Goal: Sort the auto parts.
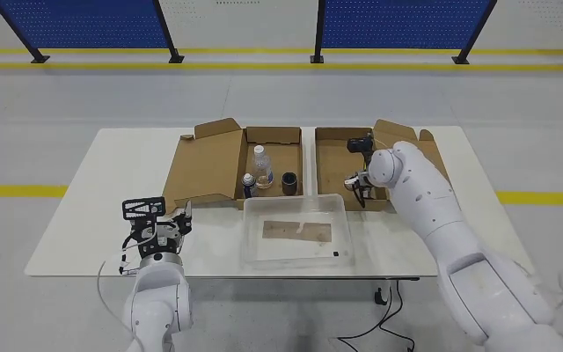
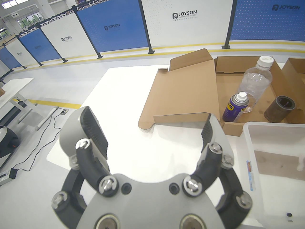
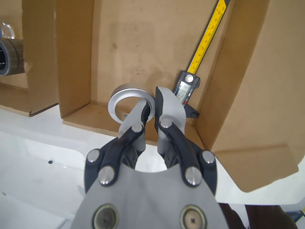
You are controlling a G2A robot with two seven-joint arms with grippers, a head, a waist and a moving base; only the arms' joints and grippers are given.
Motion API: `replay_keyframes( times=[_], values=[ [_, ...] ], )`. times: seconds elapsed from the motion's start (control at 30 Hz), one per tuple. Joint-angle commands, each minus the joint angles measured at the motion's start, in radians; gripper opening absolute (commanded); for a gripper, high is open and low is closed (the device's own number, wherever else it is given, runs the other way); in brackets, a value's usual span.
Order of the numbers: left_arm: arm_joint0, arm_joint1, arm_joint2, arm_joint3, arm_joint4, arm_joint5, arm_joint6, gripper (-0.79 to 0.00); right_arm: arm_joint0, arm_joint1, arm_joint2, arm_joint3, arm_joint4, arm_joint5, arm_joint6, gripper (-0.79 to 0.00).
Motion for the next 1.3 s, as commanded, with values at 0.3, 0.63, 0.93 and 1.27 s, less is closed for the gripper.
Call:
replay_keyframes(
  times=[0.3,0.63,0.93,1.27],
  values=[
    [0.000,0.000,0.000,0.000,0.000,0.000,0.000,0.000,0.042,-0.058,-0.030,0.166,0.021,-0.024,-0.055,-0.656],
    [0.000,0.000,0.000,0.000,0.000,0.000,0.000,0.000,0.068,-0.084,-0.021,0.229,0.054,-0.047,-0.111,-0.459],
    [0.000,0.000,0.000,0.000,0.000,0.000,0.000,0.000,0.105,-0.062,0.050,0.228,0.149,-0.155,-0.272,0.000],
    [0.000,0.000,0.000,0.000,0.000,0.000,0.000,0.000,0.084,0.006,0.134,0.143,0.187,-0.281,-0.414,0.000]
  ],
)
